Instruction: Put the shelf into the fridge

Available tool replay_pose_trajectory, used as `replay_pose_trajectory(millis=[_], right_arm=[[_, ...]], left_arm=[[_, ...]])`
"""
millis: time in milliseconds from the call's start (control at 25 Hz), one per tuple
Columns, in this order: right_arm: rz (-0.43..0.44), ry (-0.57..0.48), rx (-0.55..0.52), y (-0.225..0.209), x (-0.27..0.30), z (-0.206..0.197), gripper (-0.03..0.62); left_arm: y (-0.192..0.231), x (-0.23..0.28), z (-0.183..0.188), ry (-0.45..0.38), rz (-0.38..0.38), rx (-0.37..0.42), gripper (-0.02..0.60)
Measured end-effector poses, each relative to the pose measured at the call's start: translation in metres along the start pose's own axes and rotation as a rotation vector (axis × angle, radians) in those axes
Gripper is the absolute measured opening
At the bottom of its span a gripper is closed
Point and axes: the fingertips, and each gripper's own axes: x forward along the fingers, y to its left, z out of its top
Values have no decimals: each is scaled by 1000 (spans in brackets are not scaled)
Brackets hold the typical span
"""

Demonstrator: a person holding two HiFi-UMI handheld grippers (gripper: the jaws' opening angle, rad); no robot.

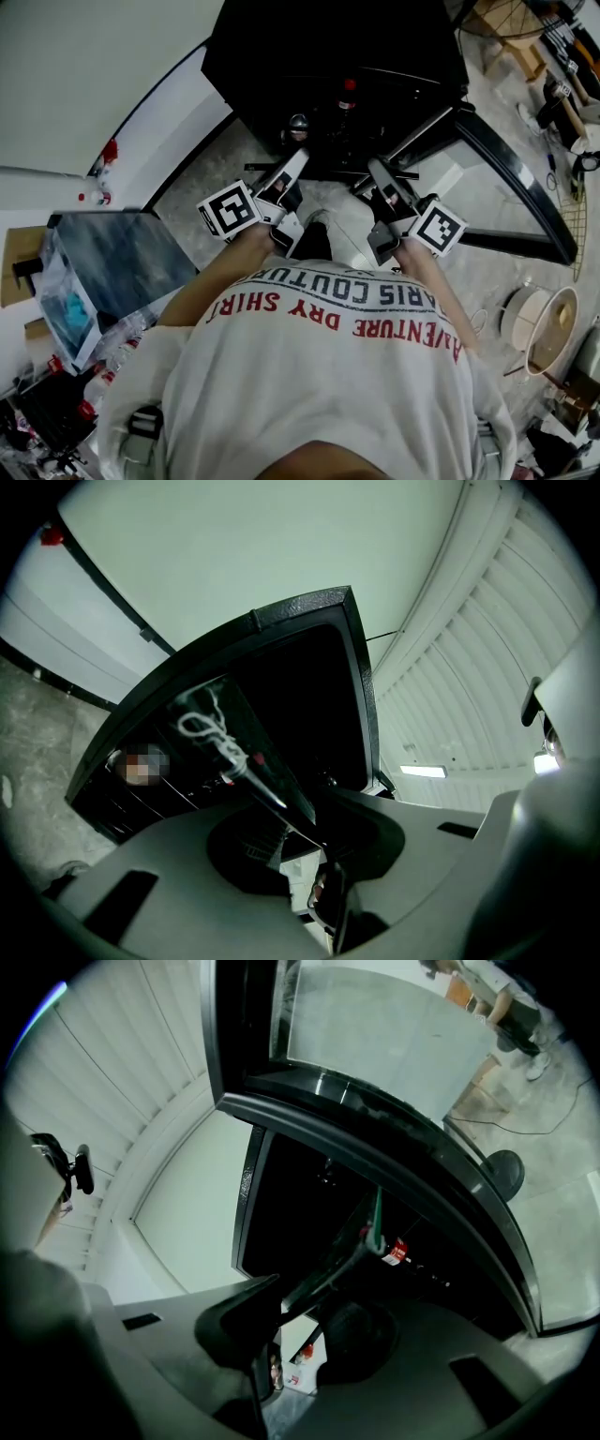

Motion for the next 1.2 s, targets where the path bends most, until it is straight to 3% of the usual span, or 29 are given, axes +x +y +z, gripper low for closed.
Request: replay_pose_trajectory(millis=[240,880,1200], right_arm=[[-33,8,21,-29,19,7,107],[-25,-33,-1,-28,23,16,104],[-32,-35,12,-29,23,15,100]], left_arm=[[18,21,15,12,22,0,92],[20,30,14,45,-29,63,106],[3,40,4,102,-117,132,206]])
